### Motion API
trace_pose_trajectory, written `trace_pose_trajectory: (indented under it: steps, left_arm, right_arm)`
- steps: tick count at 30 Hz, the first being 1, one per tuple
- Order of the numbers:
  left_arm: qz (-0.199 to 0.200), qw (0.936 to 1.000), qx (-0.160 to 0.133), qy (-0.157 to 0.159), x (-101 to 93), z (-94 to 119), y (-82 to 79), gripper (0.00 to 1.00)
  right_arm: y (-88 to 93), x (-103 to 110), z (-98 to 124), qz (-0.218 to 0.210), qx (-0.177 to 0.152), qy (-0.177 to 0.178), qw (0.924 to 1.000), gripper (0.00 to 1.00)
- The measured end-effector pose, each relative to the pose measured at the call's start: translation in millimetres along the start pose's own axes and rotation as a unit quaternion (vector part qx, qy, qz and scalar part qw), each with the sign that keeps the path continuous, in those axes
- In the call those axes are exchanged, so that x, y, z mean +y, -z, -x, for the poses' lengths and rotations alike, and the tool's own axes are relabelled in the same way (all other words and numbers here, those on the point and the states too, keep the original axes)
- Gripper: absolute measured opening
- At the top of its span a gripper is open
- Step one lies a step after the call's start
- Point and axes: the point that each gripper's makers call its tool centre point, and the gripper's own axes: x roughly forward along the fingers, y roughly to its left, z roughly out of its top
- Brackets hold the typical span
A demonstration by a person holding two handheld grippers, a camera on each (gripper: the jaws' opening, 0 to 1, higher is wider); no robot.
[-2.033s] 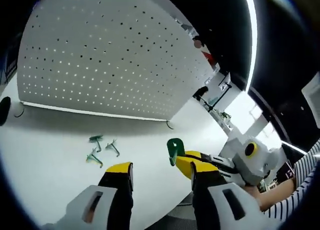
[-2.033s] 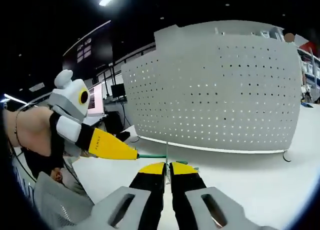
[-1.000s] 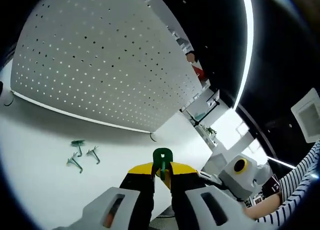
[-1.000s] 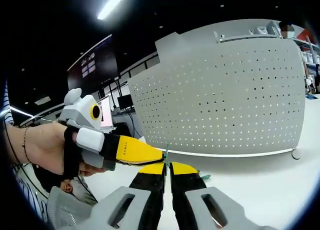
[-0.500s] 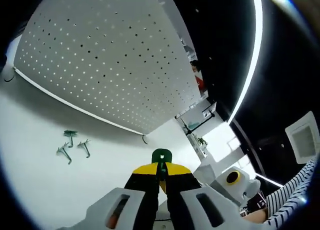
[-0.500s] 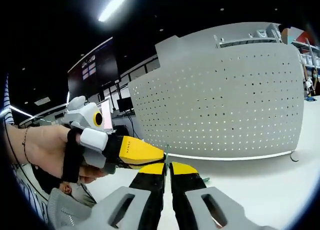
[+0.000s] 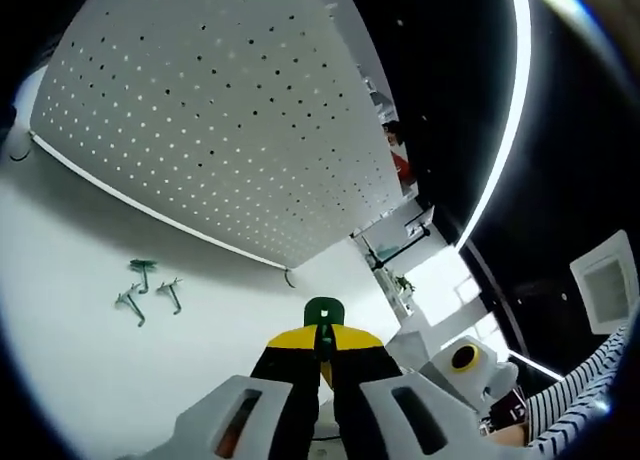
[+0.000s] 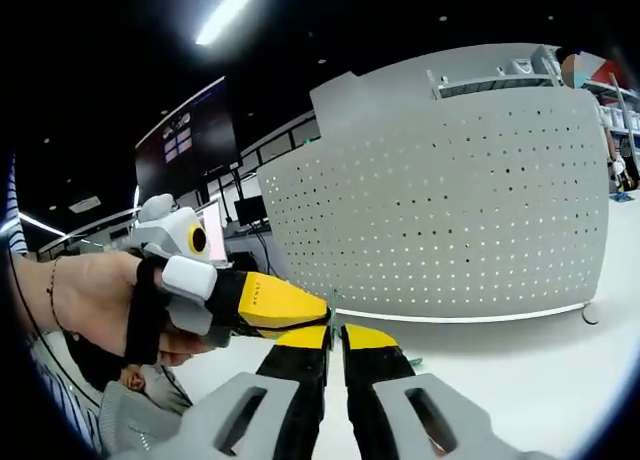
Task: Insert the hook assembly into the mounting plate slot until the hook locks in place.
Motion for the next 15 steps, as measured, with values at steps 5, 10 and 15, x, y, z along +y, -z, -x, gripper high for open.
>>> trace_pose_trajectory:
  steps: [5, 10, 15]
  left_arm:
    - [-0.022, 0.9994, -0.019, -0.018, 2.0, 5, -9.0, 0.02]
    - [-0.043, 0.9971, -0.050, -0.039, 7.0, 13, -24.9, 0.02]
    - [-0.097, 0.9888, -0.078, -0.083, 17.3, 25, -40.7, 0.02]
  right_arm:
    - [-1.1, 2, 2, 0.012, 0.005, -0.002, 0.9999, 0.11]
    - [-2.8, -10, 10, 0.022, 0.007, 0.021, 0.9995, 0.18]
    - [-10.2, -28, 17, 0.020, -0.004, 0.048, 0.9986, 0.20]
